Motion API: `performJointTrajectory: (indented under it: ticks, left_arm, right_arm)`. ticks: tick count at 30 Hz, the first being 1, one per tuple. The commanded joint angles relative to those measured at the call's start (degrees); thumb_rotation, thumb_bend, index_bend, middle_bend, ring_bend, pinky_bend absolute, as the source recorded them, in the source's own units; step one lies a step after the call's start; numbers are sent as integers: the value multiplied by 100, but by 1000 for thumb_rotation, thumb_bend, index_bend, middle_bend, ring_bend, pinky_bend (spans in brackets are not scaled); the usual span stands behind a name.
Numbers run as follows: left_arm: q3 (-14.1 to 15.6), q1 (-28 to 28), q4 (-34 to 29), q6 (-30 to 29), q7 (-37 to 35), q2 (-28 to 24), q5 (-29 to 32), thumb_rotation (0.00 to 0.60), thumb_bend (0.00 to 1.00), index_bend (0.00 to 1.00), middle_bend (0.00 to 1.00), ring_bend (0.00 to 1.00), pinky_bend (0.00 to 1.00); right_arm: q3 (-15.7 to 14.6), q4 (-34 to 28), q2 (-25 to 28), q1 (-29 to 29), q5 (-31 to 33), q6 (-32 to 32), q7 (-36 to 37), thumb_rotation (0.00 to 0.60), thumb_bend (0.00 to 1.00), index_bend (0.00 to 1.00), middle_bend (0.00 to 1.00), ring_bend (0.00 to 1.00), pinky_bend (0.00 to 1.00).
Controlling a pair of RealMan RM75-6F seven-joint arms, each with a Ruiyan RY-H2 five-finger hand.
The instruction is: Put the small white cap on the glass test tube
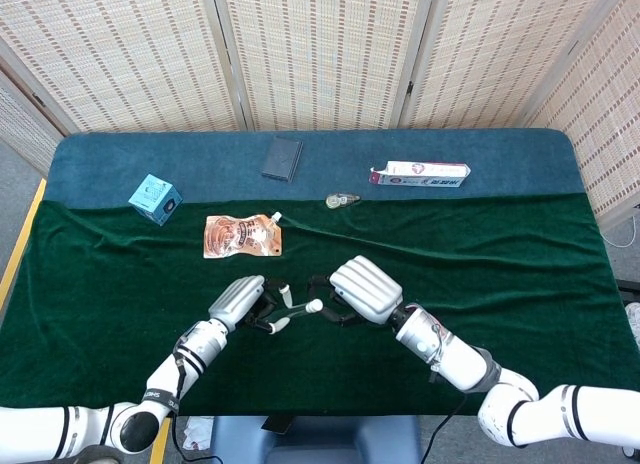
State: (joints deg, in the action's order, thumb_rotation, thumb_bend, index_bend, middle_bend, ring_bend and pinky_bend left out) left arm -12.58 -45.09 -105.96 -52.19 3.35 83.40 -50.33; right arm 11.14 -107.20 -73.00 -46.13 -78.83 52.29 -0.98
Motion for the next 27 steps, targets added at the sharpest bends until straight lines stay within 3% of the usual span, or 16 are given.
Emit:
performJointTrajectory:
  ticks: [1,6,11,20,27]
  left_arm:
    - [14,-1,31,-9,16,9,1,600,552,716,952,835,819]
    - [60,-1,139,-92,128,53,14,600,552,716,952,835,819]
    - [113,19,229,-118,197,55,57,600,552,716,952,835,819]
    - [324,36,760,-450,830,178,102,600,552,716,952,835,819]
    - [455,30,1499,-625,1289,674,164,600,552,715,952,833,819]
  right_arm:
    - [-9,30,-15,-1,-22,10,36,600,642,492,1000,1000,1000]
    - [-31,104,-57,-9,-39,-4,137,600,642,286,1000,1000,1000]
    - [-47,203,-139,-2,-68,36,211,600,587,184,1000,1000,1000]
    - [-115,161,164,284,-165,406,292,600,581,180,1000,1000,1000]
    - [-312,146,528,646,-194,684,278,600,582,180,1000,1000,1000]
